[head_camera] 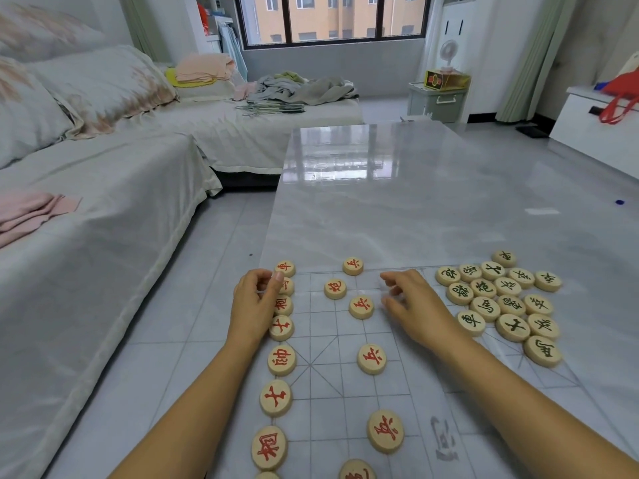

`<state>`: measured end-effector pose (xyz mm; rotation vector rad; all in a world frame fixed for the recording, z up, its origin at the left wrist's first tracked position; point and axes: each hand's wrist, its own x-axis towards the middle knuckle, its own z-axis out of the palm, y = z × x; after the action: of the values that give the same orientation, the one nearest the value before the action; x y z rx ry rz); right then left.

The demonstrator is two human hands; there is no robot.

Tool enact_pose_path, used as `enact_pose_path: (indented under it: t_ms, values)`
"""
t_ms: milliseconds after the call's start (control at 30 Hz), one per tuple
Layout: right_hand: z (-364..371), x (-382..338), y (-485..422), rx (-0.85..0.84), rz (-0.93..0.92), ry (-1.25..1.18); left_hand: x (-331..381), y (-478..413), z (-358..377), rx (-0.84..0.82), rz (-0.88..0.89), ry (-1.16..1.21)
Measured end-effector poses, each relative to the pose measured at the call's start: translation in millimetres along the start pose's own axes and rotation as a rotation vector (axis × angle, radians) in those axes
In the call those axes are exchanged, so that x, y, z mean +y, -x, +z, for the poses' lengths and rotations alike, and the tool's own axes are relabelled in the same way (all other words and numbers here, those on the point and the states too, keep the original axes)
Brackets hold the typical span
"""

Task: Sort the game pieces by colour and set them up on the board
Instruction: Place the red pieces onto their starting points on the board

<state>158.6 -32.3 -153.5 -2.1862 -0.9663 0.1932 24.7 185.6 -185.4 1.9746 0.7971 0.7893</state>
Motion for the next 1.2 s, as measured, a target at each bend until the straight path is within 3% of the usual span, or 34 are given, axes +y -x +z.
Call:
enact_pose_path:
  t_ms: [333, 633, 733, 967, 1200]
  values:
    - [-29.9, 28.8, 104.2, 0.067, 0.076, -0.041, -0.4, 1.6, -1.7, -0.042, 0.047, -0.047]
    - [-24.2, 37.5, 109.2, 0.157, 0.055, -0.039, 17.6, 8.8, -9.9, -0.051, -0.051, 0.004]
    - [-24.4, 36.5, 109.7, 0.174, 0.051, -0.045, 37.7, 17.7, -14.0, -0.069, -0.002, -0.045]
    - [-25.0, 34.7, 110.9, 0.182, 0.044, -0.060, 77.5, 69.4, -21.5, -0.305, 0.073, -0.020]
    - [-25.8, 32.1, 113.7, 0.213, 0.054, -0.114, 84.1, 105.7, -19.6, -0.434, 0.079, -0.097]
